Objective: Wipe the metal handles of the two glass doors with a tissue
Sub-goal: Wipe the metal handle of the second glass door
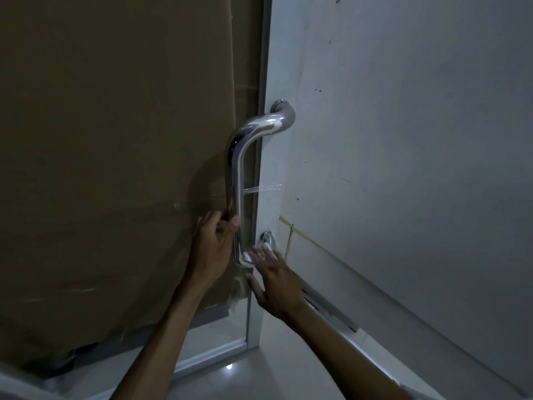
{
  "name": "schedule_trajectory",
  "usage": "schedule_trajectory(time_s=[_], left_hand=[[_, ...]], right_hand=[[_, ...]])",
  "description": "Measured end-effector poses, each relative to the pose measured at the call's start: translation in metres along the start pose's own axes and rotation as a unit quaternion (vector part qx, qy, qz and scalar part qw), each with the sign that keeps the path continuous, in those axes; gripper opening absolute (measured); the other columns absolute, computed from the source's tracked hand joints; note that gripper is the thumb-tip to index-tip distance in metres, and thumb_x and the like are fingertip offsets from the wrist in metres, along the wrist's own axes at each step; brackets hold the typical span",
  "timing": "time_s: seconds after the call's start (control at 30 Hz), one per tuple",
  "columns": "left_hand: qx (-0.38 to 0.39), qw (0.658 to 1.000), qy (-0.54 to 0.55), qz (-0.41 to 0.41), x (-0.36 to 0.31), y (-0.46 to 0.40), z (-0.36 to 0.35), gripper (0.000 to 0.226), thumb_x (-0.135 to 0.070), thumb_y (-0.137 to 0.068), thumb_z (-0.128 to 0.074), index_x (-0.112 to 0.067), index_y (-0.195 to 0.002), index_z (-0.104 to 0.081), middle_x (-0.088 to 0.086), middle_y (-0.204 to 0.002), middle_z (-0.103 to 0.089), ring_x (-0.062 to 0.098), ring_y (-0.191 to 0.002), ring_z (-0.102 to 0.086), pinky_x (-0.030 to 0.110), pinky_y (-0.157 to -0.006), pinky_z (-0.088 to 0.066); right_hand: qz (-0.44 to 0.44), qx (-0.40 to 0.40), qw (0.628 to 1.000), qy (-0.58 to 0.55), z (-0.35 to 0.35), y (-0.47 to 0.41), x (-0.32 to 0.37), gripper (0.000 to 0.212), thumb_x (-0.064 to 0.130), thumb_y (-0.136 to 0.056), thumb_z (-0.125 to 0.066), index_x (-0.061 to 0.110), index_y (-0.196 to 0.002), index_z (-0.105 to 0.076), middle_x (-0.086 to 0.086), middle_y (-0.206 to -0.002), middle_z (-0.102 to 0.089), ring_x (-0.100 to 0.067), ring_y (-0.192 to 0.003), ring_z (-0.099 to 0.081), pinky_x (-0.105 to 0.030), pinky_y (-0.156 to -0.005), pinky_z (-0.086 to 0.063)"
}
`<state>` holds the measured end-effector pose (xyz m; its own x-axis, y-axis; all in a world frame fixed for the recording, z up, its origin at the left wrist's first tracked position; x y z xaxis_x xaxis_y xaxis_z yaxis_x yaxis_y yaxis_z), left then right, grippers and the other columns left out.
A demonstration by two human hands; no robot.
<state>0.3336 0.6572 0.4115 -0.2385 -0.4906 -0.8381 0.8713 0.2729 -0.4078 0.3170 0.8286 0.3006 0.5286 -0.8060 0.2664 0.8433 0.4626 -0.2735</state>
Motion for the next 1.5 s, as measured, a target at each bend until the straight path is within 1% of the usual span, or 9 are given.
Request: schedule_trajectory(time_s=[0.27,0.63,0.83,1.03,1.13,1.23,1.3,1.4,1.5], left_hand=[[0.016,0.999,-0.019,0.021,0.011,0.006,-0.008,0.016,-0.043,-0.107,-0.053,-0.031,-0.098,-0.059,-0.008,-0.095,-0.059,0.022,-0.108,-0.054,0.038,-0.094,-0.042],[0.028,0.999,-0.010,0.020,0.014,0.006,-0.009,0.014,-0.040,-0.108,-0.051,-0.032,-0.098,-0.057,-0.010,-0.093,-0.056,0.018,-0.102,-0.052,0.034,-0.085,-0.037],[0.032,0.999,-0.010,0.028,0.017,0.007,-0.012,0.023,-0.043,-0.108,-0.049,-0.026,-0.113,-0.063,-0.003,-0.108,-0.062,0.018,-0.110,-0.052,0.037,-0.095,-0.042],[0.038,0.999,-0.017,0.025,0.020,0.005,-0.012,0.025,-0.044,-0.108,-0.048,-0.025,-0.115,-0.063,-0.004,-0.108,-0.060,0.017,-0.109,-0.051,0.035,-0.091,-0.040],[0.041,0.999,-0.009,0.029,0.021,0.006,-0.013,0.025,-0.044,-0.108,-0.048,-0.026,-0.117,-0.063,-0.004,-0.110,-0.061,0.016,-0.111,-0.052,0.033,-0.090,-0.040],[0.034,0.999,-0.003,0.024,0.020,0.007,-0.012,0.019,-0.042,-0.108,-0.050,-0.029,-0.114,-0.062,-0.007,-0.106,-0.059,0.016,-0.109,-0.053,0.034,-0.089,-0.041],[0.028,0.999,-0.003,0.017,0.021,0.007,-0.013,0.019,-0.042,-0.108,-0.050,-0.027,-0.111,-0.062,-0.009,-0.102,-0.058,0.019,-0.106,-0.055,0.038,-0.090,-0.044],[0.033,0.999,0.012,0.021,0.023,0.007,-0.013,0.018,-0.043,-0.107,-0.050,-0.029,-0.108,-0.061,-0.014,-0.100,-0.056,0.016,-0.104,-0.054,0.035,-0.088,-0.043],[0.029,1.000,-0.003,-0.001,0.025,0.003,-0.012,0.014,-0.042,-0.107,-0.052,-0.031,-0.105,-0.060,-0.018,-0.097,-0.055,0.014,-0.101,-0.051,0.031,-0.085,-0.038]], right_hand=[[-0.080,0.020,0.996,-0.039,0.006,-0.006,-0.002,0.057,0.050,-0.111,-0.026,0.024,-0.160,-0.034,-0.003,-0.173,-0.015,-0.021,-0.159,-0.016,-0.043,-0.126,-0.030],[-0.127,0.019,0.991,0.038,0.018,-0.041,-0.001,0.041,0.040,-0.112,-0.028,0.018,-0.136,-0.053,-0.011,-0.153,-0.050,-0.028,-0.115,-0.066,-0.039,-0.089,-0.057],[-0.147,-0.012,0.988,0.045,0.008,-0.055,-0.011,0.039,0.045,-0.110,-0.029,0.020,-0.131,-0.051,-0.009,-0.140,-0.058,-0.024,-0.096,-0.070,-0.039,-0.078,-0.062],[-0.142,0.011,0.989,0.049,0.005,-0.040,-0.002,0.044,0.041,-0.112,-0.029,0.016,-0.139,-0.052,-0.014,-0.158,-0.045,-0.032,-0.113,-0.067,-0.044,-0.088,-0.060],[-0.168,-0.008,0.985,0.033,0.002,-0.043,-0.007,0.044,0.045,-0.111,-0.028,0.018,-0.139,-0.048,-0.013,-0.148,-0.055,-0.027,-0.102,-0.071,-0.042,-0.080,-0.062],[-0.259,0.016,0.963,-0.069,-0.001,-0.050,-0.020,0.053,0.051,-0.111,-0.025,0.010,-0.130,-0.053,-0.012,-0.106,-0.071,-0.019,-0.080,-0.069,-0.034,-0.069,-0.056],[-0.268,0.015,0.948,-0.169,-0.003,-0.047,-0.027,0.058,0.046,-0.113,-0.022,0.006,-0.102,-0.063,-0.010,-0.085,-0.068,-0.017,-0.070,-0.064,-0.039,-0.070,-0.057],[-0.306,-0.041,0.908,-0.283,-0.007,-0.039,-0.033,0.069,0.049,-0.112,-0.024,0.005,-0.077,-0.064,-0.009,-0.075,-0.067,-0.022,-0.067,-0.063,-0.040,-0.072,-0.058],[-0.372,-0.069,0.826,-0.417,-0.005,-0.039,-0.030,0.073,0.056,-0.110,-0.021,0.011,-0.080,-0.070,-0.004,-0.081,-0.073,-0.014,-0.073,-0.065,-0.027,-0.068,-0.049]])
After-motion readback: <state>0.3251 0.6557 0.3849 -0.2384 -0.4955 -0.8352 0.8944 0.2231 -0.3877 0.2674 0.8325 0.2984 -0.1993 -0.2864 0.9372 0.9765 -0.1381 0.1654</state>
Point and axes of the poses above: each hand's wrist, its own y-axis away from the middle knuckle, its own z-axis out of the back of the hand, x = y × z, the point moved 3 cm from there along -y, towards the middle knuckle
